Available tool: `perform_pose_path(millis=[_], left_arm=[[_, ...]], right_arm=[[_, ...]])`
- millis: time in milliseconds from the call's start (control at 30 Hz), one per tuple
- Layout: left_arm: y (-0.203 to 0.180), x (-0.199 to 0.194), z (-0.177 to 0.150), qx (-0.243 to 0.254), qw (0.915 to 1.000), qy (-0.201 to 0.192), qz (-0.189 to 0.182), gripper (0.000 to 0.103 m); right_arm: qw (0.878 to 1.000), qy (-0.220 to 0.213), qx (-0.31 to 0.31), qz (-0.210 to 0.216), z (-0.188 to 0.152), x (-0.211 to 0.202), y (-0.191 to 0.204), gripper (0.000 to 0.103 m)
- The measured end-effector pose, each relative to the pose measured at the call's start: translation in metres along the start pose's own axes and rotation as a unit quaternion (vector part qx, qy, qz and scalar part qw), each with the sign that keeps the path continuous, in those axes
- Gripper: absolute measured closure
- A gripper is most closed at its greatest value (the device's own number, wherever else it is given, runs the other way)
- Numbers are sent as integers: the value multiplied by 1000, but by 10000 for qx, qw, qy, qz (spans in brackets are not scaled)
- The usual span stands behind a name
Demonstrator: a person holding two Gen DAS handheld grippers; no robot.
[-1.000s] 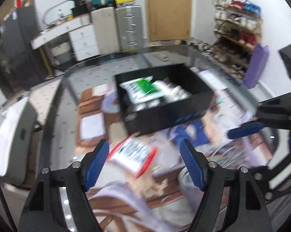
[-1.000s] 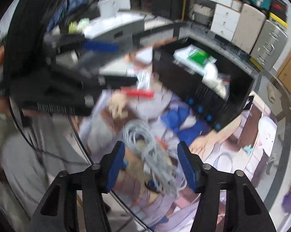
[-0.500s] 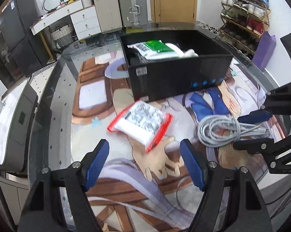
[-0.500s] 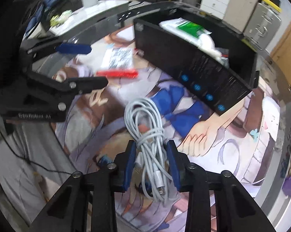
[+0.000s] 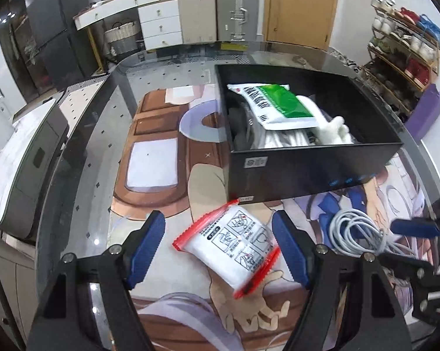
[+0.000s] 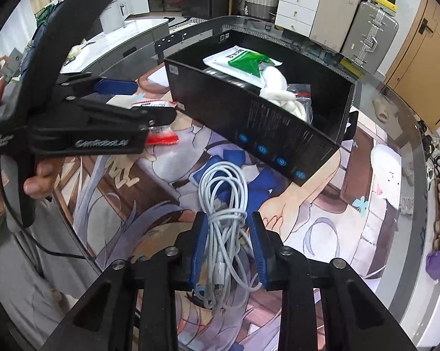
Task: Organize soft objects
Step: 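Grasp the coiled white cable with the right gripper while the left gripper reaches the red-edged packet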
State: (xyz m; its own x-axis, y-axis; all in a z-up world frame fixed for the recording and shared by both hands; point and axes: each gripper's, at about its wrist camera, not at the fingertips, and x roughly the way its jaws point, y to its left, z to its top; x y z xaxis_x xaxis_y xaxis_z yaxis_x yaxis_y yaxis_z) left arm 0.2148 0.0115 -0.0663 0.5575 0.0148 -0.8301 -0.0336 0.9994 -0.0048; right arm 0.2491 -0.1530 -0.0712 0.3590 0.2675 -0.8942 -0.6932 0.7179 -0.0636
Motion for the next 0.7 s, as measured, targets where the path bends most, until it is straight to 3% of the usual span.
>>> perform_pose_path(millis=[300,433,500,533,600,700], left_arm=[[6,21,-4,27,9997,236,68,27],[11,12,-15,132,9995,272,-127,27],[9,7,-20,233,9991,276,-211,28],[7,5,-21,302,9987,301,-277,29],[3,4,-24,455,9977,348,-367,46],[-8,-4,-22,695,9962,288,-435,51]], right_arm=[[9999,-36,-2,94,-2,-1,7,72],[9997,16,2,230,-6,-2,7,56],[9996,63,5,287,-7,-1,7,55],[9995,79,8,305,-7,0,7,55],[9993,111,22,349,-8,2,6,55],[9993,121,21,354,-7,3,8,54]])
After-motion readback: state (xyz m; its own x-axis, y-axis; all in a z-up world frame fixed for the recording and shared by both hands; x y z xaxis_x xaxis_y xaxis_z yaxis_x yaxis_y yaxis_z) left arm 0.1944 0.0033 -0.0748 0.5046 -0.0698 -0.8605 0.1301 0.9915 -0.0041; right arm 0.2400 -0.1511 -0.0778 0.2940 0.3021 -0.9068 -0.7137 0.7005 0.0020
